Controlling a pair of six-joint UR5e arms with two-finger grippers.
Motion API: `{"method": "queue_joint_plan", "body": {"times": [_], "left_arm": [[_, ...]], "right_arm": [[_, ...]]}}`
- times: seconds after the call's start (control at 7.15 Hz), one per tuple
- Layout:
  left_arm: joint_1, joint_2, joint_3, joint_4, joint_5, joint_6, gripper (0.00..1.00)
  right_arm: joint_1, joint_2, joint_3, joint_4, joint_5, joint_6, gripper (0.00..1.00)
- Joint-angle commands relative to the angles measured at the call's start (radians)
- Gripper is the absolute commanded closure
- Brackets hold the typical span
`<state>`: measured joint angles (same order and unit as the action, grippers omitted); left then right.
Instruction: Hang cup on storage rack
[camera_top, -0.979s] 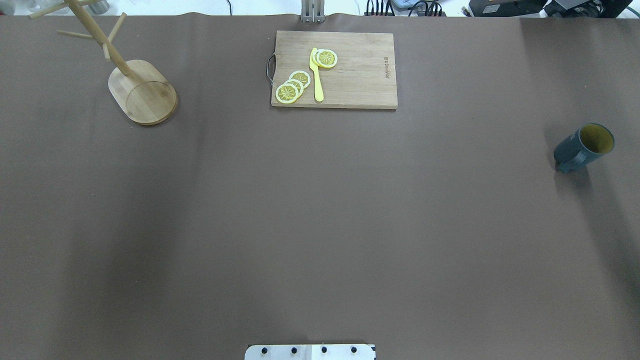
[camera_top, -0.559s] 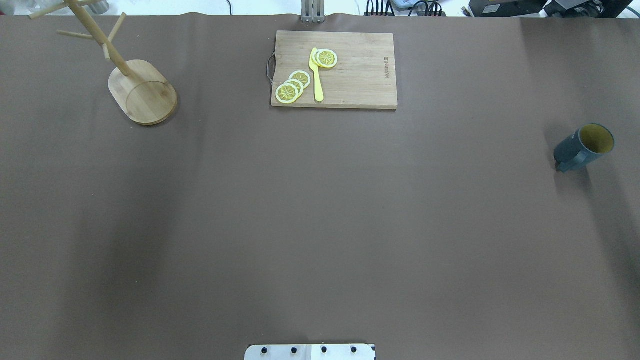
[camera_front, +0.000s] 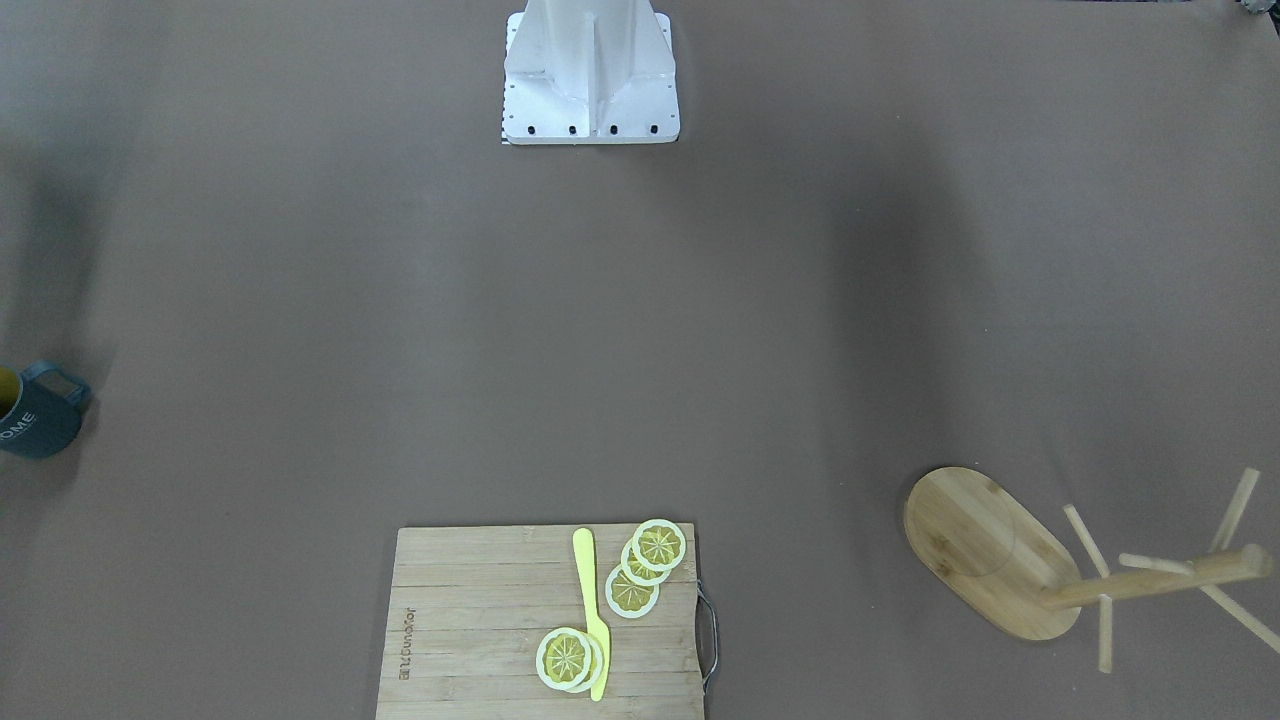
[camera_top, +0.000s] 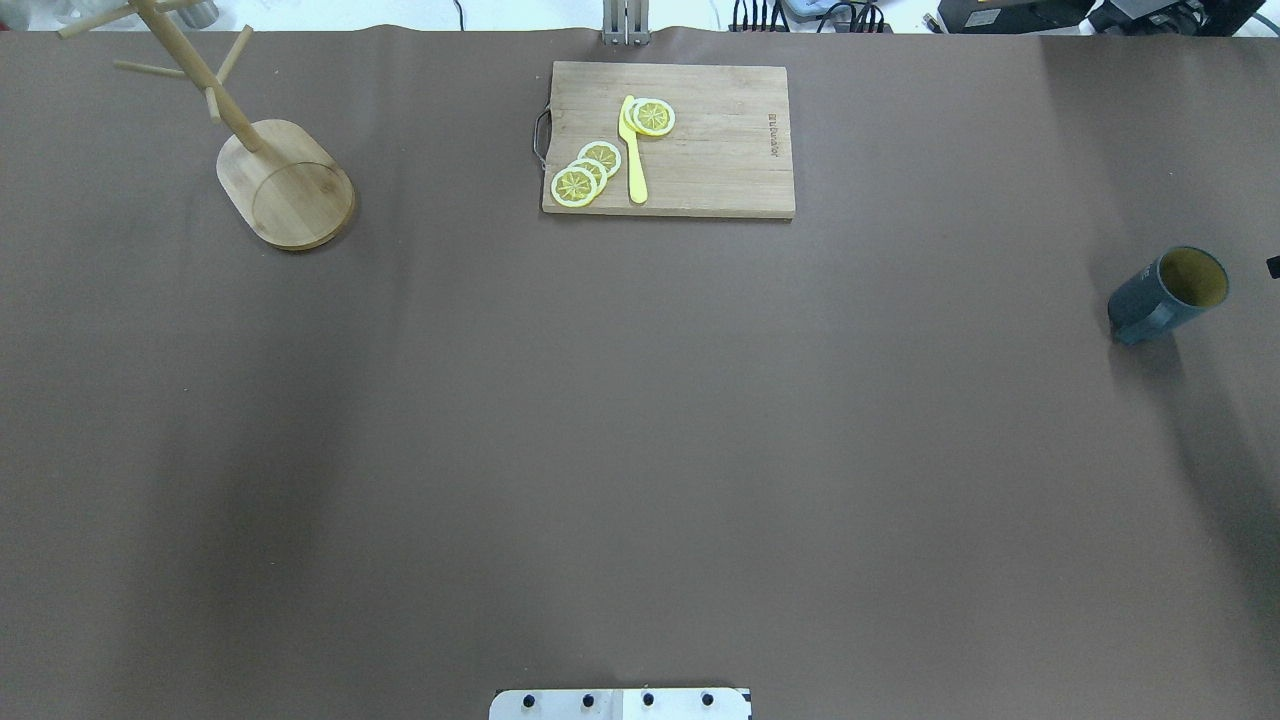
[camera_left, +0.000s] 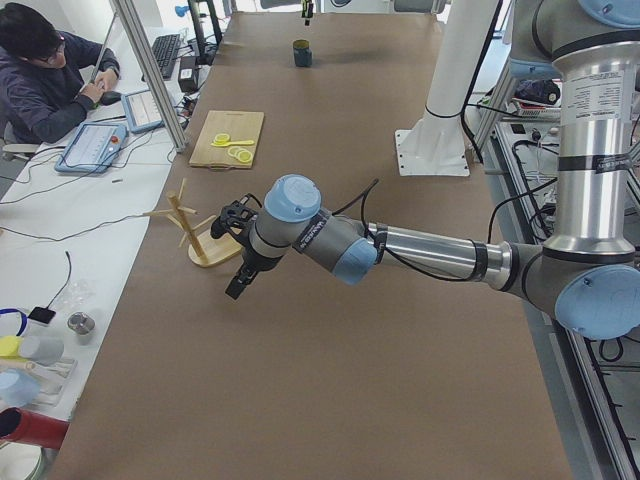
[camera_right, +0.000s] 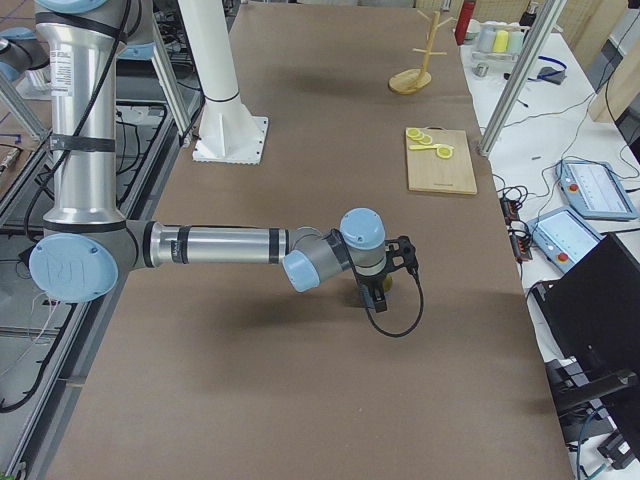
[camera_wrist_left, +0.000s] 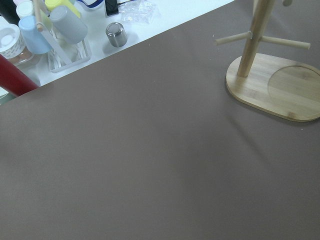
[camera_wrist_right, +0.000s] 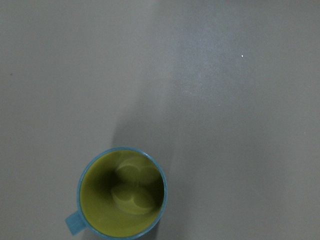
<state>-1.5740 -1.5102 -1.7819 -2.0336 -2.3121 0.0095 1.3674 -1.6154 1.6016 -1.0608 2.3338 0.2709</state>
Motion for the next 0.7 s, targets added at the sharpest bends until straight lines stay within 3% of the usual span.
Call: {"method": "queue_joint_plan", "body": {"times": [0.0, 0.28, 0.56], "left_arm": [[0.000, -0.001, -0.001, -0.002, -0.001, 0.000, 0.01], [0.000, 0.002, -0.002, -0.005, -0.001, 0.000, 0.01], [0.002, 0.001, -0.002, -0.005, -0.001, 0.000, 0.01]], "right_arm": [[-0.037, 0.070, -0.060, 0.010, -0.042, 0.089, 0.02], [-0.060, 0.129, -0.149, 0.013, -0.053, 0.116, 0.06], [-0.106, 0.121, -0.157, 0.013, -0.097, 0.116, 0.11]]}}
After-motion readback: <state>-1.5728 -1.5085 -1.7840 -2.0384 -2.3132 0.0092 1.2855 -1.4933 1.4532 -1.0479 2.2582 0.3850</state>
